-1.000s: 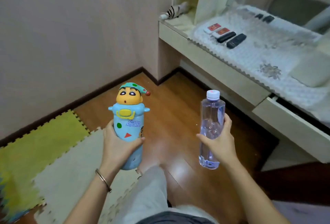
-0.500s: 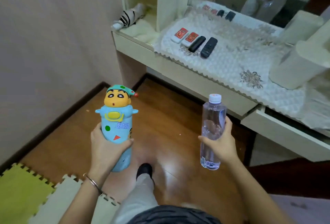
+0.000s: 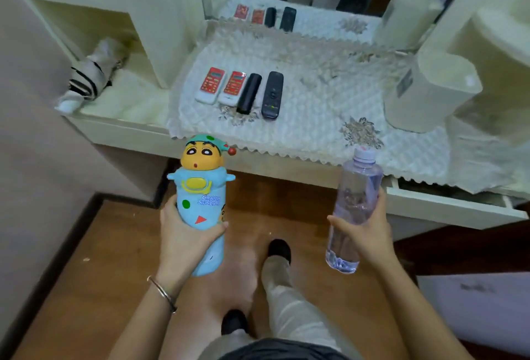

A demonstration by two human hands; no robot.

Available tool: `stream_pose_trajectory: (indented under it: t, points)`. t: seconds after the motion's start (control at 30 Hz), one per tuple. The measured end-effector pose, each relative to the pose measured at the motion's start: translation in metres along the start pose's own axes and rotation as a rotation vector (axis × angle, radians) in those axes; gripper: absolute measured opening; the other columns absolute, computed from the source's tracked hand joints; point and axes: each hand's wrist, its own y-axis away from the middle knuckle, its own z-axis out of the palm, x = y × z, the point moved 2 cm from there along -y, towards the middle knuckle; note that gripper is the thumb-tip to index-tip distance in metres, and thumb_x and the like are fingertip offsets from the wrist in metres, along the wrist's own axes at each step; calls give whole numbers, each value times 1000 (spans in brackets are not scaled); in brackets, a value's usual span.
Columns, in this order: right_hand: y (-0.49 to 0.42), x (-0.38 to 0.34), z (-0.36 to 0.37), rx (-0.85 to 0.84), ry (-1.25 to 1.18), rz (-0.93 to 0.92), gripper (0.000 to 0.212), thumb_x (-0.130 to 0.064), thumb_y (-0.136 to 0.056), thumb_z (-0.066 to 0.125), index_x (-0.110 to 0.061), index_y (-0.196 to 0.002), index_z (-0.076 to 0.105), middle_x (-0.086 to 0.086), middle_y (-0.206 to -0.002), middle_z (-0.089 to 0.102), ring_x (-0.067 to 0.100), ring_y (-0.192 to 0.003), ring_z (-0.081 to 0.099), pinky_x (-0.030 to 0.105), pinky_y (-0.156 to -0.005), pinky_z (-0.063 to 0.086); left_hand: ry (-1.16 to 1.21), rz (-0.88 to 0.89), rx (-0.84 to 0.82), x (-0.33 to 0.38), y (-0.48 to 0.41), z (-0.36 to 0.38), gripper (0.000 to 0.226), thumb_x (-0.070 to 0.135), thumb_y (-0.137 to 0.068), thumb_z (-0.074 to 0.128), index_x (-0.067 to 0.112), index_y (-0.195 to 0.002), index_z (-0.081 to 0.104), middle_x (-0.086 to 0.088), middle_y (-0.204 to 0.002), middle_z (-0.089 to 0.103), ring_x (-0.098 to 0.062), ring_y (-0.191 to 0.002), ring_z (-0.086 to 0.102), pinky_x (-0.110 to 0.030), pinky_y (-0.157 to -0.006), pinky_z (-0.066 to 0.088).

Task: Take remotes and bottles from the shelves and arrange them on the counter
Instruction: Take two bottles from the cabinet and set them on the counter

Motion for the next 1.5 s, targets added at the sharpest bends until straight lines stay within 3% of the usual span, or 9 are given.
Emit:
stream_pose_trajectory:
  t: [0.23,0.4,0.57,0.73,0.9,1.07,1.13,1.23,1.5]
  points:
    - [-109,-24,-19,18,-50,-42,99,-15,-69,80,-21,-144,16,-2,-130,46,18,-116,49,28,-90,39,31,14,-100,59,-88,94,64,28,-38,86,13,-93,58,-10,-91,68,-17,-76,70,-35,-67,60]
    - [-188,-68,-34,35,-107,-111,96,-16,-69,80,-20,-142,18,2,-137,46,23,-122,51,39,-98,44,97,88,-127,124,-142,143,62,22,-39,84,10,-94,58,-9,-88,70,-14,-74,71,-26,-62,58]
    - [-242,-95,-34,77,-203,-131,91,-10,-68,81,-16,-139,24,-4,-127,46,14,-113,50,31,-92,44,105,159,-139,165,-183,188,62,-1,-55,84,33,-86,43,10,-85,59,5,-69,64,-7,-56,48]
    - [-272,-109,-26,110,-223,-104,87,-10,-68,81,-13,-136,27,-6,-119,46,9,-109,48,22,-87,40,119,129,-229,184,-228,227,69,11,-55,86,13,-111,45,5,-94,60,-6,-83,62,-8,-60,48]
    - [-302,-125,-18,149,-214,-111,75,-7,-66,82,-23,-124,37,-26,-98,47,-8,-88,53,-7,-67,38,180,182,-276,197,-260,256,74,3,-57,84,21,-110,35,17,-93,51,10,-79,57,0,-61,45]
    - [-324,-125,-4,183,-231,-111,67,-7,-63,83,-43,-102,41,-21,-102,58,-4,-91,59,10,-77,46,241,191,-334,189,-284,273,82,23,-46,84,45,-107,33,2,-116,53,-16,-105,60,-29,-87,53]
    - [-326,-123,1,199,-238,-95,67,-6,-64,83,-45,-100,41,-30,-100,53,-15,-89,58,4,-74,44,265,180,-341,182,-290,277,79,28,-44,81,50,-103,34,3,-117,52,-18,-108,59,-36,-90,52]
    - [-324,-115,6,201,-246,-58,69,-10,-65,83,-35,-110,38,-31,-100,51,-3,-93,59,4,-70,42,249,170,-359,173,-294,281,76,23,-46,83,45,-101,36,11,-109,55,-5,-99,62,-27,-83,53]
    - [-323,-101,6,39,-218,-83,73,-3,-69,79,-42,-109,31,-21,-112,52,-22,-90,56,0,-72,47,185,212,-372,163,-304,277,79,11,-55,88,15,-112,33,6,-110,53,-4,-102,59,-17,-87,52]
